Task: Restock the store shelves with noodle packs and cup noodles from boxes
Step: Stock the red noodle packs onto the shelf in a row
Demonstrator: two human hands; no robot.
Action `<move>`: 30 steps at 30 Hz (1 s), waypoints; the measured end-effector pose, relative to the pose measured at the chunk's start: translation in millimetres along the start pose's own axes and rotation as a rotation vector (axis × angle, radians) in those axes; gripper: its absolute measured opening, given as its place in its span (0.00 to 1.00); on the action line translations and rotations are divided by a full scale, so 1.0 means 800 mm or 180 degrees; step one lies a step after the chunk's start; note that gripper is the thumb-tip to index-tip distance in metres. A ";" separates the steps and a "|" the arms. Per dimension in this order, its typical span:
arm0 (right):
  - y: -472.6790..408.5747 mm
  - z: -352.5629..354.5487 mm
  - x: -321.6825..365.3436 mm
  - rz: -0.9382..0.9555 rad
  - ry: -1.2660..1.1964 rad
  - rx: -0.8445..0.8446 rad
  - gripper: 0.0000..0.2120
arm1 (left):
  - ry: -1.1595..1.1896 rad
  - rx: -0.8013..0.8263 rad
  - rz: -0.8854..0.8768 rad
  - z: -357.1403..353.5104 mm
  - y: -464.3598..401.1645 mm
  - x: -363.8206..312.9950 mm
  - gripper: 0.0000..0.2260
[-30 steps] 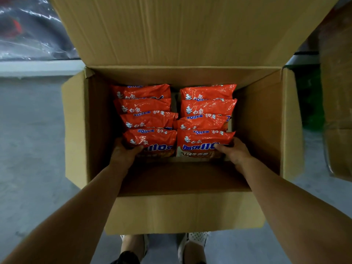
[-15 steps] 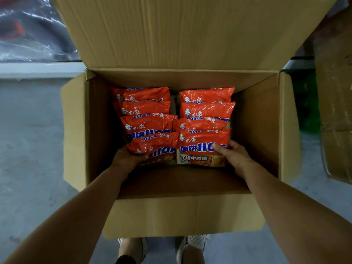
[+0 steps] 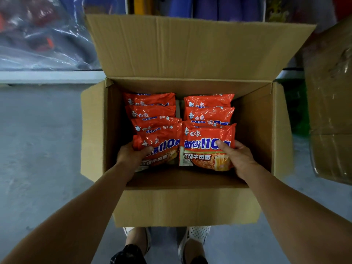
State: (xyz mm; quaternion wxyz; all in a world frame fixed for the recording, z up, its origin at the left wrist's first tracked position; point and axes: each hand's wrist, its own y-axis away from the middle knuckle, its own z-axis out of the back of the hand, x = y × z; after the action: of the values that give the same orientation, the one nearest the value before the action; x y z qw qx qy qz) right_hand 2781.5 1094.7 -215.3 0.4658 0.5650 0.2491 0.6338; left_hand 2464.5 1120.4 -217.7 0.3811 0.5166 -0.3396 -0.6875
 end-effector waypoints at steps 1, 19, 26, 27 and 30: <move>0.008 0.000 0.006 -0.0009 -0.0042 -0.0004 0.23 | 0.0015 -0.0036 -0.0004 0.004 0.007 -0.005 0.19; 0.282 0.049 0.206 0.0283 -0.0077 -0.0032 0.16 | 0.0436 0.0016 -0.0385 0.135 0.264 -0.182 0.14; 0.427 0.061 0.298 0.0512 -0.0180 0.0305 0.24 | 0.0662 -0.0185 -0.0813 0.213 0.411 -0.250 0.11; 0.445 0.062 0.312 0.0580 -0.0188 0.0370 0.26 | 0.0690 -0.0197 -0.0891 0.222 0.432 -0.260 0.10; 0.499 0.066 0.353 0.0786 -0.0164 0.0486 0.22 | 0.0723 -0.0234 -0.1064 0.251 0.491 -0.287 0.12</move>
State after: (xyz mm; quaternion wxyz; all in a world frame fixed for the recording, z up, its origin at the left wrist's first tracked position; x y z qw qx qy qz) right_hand 2728.3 1153.0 270.2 0.3462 0.6413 0.2131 0.6508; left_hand 2378.1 1147.9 271.4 0.3161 0.6257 -0.1786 -0.6904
